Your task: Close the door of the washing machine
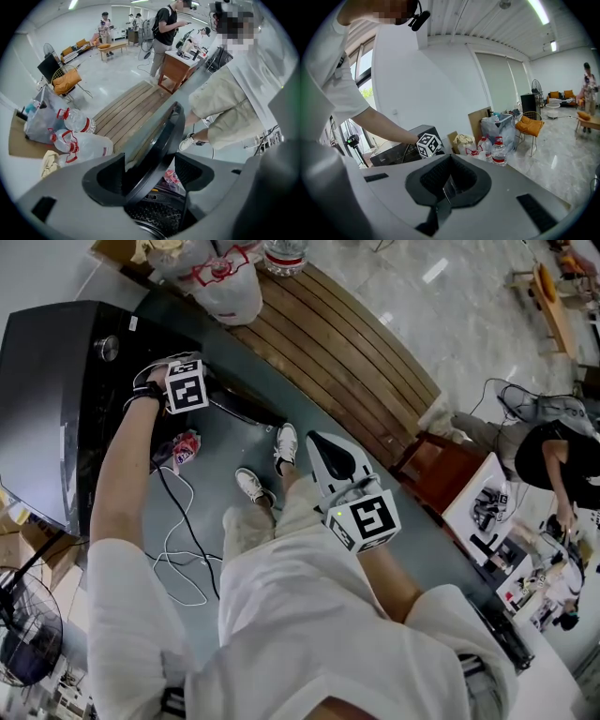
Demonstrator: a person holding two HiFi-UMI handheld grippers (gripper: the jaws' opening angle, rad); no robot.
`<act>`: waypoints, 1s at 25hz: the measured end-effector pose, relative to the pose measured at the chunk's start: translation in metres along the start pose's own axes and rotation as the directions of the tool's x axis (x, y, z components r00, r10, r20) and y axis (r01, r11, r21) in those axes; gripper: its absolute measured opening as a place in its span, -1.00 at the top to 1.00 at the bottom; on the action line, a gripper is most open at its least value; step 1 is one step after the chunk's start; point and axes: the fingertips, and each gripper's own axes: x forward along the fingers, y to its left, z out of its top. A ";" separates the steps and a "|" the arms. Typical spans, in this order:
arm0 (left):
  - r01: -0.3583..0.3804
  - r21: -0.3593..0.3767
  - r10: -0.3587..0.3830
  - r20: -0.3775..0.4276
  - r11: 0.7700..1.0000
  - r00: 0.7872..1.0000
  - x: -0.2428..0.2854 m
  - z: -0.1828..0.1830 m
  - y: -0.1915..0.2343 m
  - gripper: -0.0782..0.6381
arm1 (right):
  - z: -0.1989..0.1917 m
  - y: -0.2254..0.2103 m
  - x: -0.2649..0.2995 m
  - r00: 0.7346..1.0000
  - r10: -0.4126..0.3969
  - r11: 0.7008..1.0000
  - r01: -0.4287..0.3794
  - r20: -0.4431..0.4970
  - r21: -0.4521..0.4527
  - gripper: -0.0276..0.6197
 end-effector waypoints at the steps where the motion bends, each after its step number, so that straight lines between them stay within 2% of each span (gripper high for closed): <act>1: 0.002 0.012 -0.002 -0.010 1.000 1.000 0.000 -0.002 -0.004 -0.10 | 0.000 0.002 0.000 1.000 0.004 1.000 -0.004 0.000 -0.002 0.92; 13: 0.058 0.156 -0.032 -0.163 0.986 0.986 0.001 -0.038 -0.043 -0.10 | -0.004 0.033 0.009 0.999 0.040 0.999 -0.040 -0.016 -0.019 0.92; 25: 0.060 0.270 0.016 -0.270 0.961 0.963 0.001 -0.078 -0.071 -0.12 | -0.006 0.062 0.026 0.997 0.071 0.997 -0.072 -0.038 -0.034 0.92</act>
